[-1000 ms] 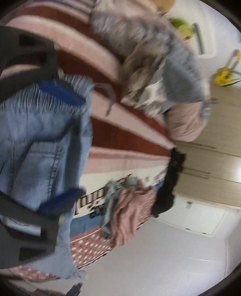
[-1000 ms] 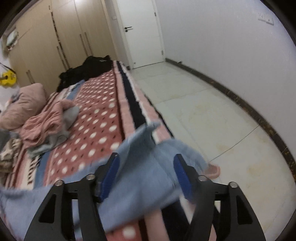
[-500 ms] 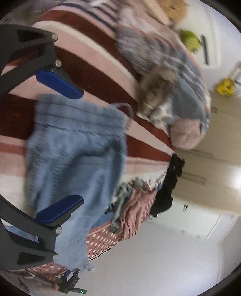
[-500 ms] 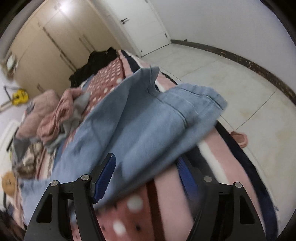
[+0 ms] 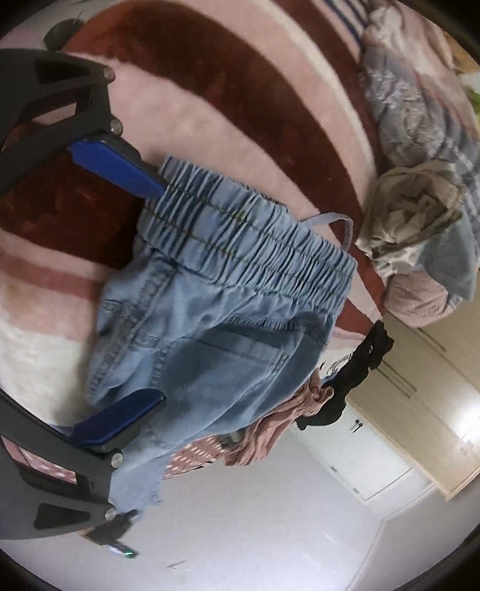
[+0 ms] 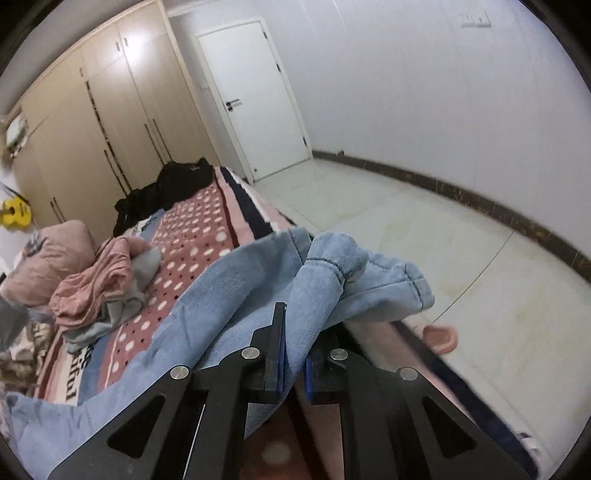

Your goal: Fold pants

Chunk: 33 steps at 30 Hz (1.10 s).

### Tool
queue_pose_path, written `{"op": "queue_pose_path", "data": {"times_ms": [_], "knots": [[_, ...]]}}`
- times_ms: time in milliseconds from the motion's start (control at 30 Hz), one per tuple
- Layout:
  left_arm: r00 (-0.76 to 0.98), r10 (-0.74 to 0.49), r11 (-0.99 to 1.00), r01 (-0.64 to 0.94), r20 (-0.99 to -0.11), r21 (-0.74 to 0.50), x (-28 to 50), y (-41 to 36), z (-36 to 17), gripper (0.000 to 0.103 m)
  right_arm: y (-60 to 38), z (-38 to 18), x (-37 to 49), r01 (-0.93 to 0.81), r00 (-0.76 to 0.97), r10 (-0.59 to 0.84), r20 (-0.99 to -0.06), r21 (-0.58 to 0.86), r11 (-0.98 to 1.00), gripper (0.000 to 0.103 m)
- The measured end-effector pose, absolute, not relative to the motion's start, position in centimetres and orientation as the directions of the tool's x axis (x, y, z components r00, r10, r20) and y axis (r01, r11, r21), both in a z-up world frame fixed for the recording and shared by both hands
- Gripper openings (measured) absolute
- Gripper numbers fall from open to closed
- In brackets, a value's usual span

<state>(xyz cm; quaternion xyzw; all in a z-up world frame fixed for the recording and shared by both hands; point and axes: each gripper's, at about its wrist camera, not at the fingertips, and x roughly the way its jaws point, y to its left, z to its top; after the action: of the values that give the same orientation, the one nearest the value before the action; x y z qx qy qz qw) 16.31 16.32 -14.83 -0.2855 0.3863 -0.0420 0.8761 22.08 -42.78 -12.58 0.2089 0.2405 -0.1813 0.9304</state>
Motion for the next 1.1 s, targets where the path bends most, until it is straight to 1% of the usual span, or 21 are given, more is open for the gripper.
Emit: {"op": "queue_pose_path", "data": {"times_ms": [67, 100, 133, 167, 233, 267, 367, 400, 433, 500, 567, 667, 700, 733, 767, 800, 867, 933, 1000, 1067, 1100], "knots": [[0.711, -0.281, 0.828, -0.16, -0.645, -0.538, 17.1, 16.6, -15.0, 0.099, -42.9, -11.9, 20.8, 0.442, 0.823, -0.244, -0.513, 0.307, 0.843, 0.002], [0.72, -0.261, 0.832, -0.17, -0.643, -0.528, 17.3, 16.6, -15.0, 0.087, -42.9, -11.7, 20.2, 0.443, 0.825, -0.246, -0.509, 0.311, 0.841, 0.002], [0.721, -0.219, 0.844, -0.197, -0.657, -0.498, 17.6, 16.6, -15.0, 0.065, -43.0, -11.5, 19.5, 0.445, 0.826, -0.249, -0.506, 0.314, 0.839, 0.002], [0.718, -0.183, 0.857, -0.218, -0.671, -0.468, 17.8, 16.7, -14.9, 0.053, -42.9, -11.4, 19.3, 0.444, 0.826, -0.248, -0.506, 0.313, 0.84, 0.002], [0.718, -0.17, 0.874, -0.206, -0.675, -0.44, 18.4, 16.9, -14.7, 0.02, -42.9, -11.4, 18.5, 0.444, 0.827, -0.247, -0.505, 0.318, 0.838, 0.002], [0.72, -0.171, 0.88, -0.196, -0.673, -0.433, 18.5, 17.1, -14.5, 0.014, -42.9, -11.4, 18.3, 0.445, 0.828, -0.246, -0.503, 0.325, 0.834, 0.002], [0.746, -0.103, 0.902, -0.209, -0.658, -0.378, 18.2, 17.7, -13.0, 0.009, -42.8, -11.3, 16.9, 0.446, 0.835, -0.244, -0.493, 0.347, 0.825, 0.002], [0.752, -0.086, 0.904, -0.217, -0.653, -0.369, 17.9, 17.9, -12.8, 0.001, -42.8, -11.4, 16.2, 0.444, 0.836, -0.24, -0.494, 0.351, 0.824, 0.002], [0.758, -0.032, 0.912, -0.244, -0.651, -0.329, 17.4, 18.2, -12.2, 0.0, -42.8, -11.6, 15.5, 0.444, 0.835, -0.235, -0.497, 0.359, 0.821, 0.002], [0.76, 0.077, 0.916, -0.31, -0.646, -0.256, 16.4, 19.3, -11.5, 0.0, -43.2, -12.3, 13.9, 0.453, 0.828, -0.227, -0.513, 0.372, 0.81, 0.002], [0.767, -0.022, 0.893, -0.273, -0.641, -0.357, 15.5, 21.2, -11.5, 0.0, -43.5, -13.2, 13.0, 0.447, 0.816, -0.191, -0.546, 0.386, 0.807, 0.002], [0.744, -0.019, 0.918, -0.252, -0.668, -0.306, 15.0, 21.1, -11.6, 0.002, -43.7, -14.9, 12.1, 0.438, 0.791, -0.149, -0.593, 0.38, 0.815, 0.002], [0.739, -0.039, 0.925, -0.229, -0.673, -0.305, 15.0, 20.8, -11.7, 0.01, -43.8, -15.3, 11.8, 0.436, 0.788, -0.145, -0.598, 0.377, 0.817, 0.003], [0.734, -0.085, 0.923, -0.196, -0.674, -0.33, 15.0, 20.4, -11.9, 0.029, -43.8, -15.5, 11.7, 0.435, 0.788, -0.139, -0.6, 0.381, 0.816, 0.005], [0.733, -0.11, 0.921, -0.18, -0.671, -0.347, 14.9, 20.1, -12.0, 0.042, -43.8, -15.5, 11.5, 0.43, 0.789, -0.13, -0.6, 0.389, 0.815, 0.009], [0.735, -0.127, 0.921, -0.163, -0.666, -0.355, 14.8, 19.7, -12.1, 0.058, -43.7, -15.4, 11.4, 0.431, 0.789, -0.13, -0.6, 0.389, 0.814, 0.014], [0.734, -0.173, 0.924, -0.11, -0.657, -0.365, 14.9, 18.5, -12.0, 0.062, -43.0, -14.8, 10.9, 0.412, 0.794, -0.12, -0.596, 0.382, 0.827, 0.027], [0.709, -0.256, 0.905, -0.064, -0.658, -0.422, 15.3, 17.6, -12.3, 0.068, -41.4, -13.8, 10.2, 0.375, 0.801, -0.108, -0.589, 0.353, 0.857, 0.045], [0.683, -0.308, 0.877, -0.067, -0.663, -0.475, 15.9, 17.4, -12.9, 0.071, -39.6, -13.0, 9.6, 0.319, 0.812, -0.07, -0.579, 0.34, 0.885, 0.047], [0.658, -0.319, 0.87, -0.082, -0.682, -0.485, 16.6, 16.9, -13.8, 0.082, -38.0, -12.5, 9.6, 0.258, 0.821, -0.022, -0.57, 0.337, 0.906, 0.05], [0.65, -0.309, 0.874, -0.094, -0.694, -0.476, 16.7, 16.7, -14.2, 0.088, -37.3, -12.5, 9.7, 0.235, 0.819, 0.002, -0.574, 0.337, 0.912, 0.054]]}}
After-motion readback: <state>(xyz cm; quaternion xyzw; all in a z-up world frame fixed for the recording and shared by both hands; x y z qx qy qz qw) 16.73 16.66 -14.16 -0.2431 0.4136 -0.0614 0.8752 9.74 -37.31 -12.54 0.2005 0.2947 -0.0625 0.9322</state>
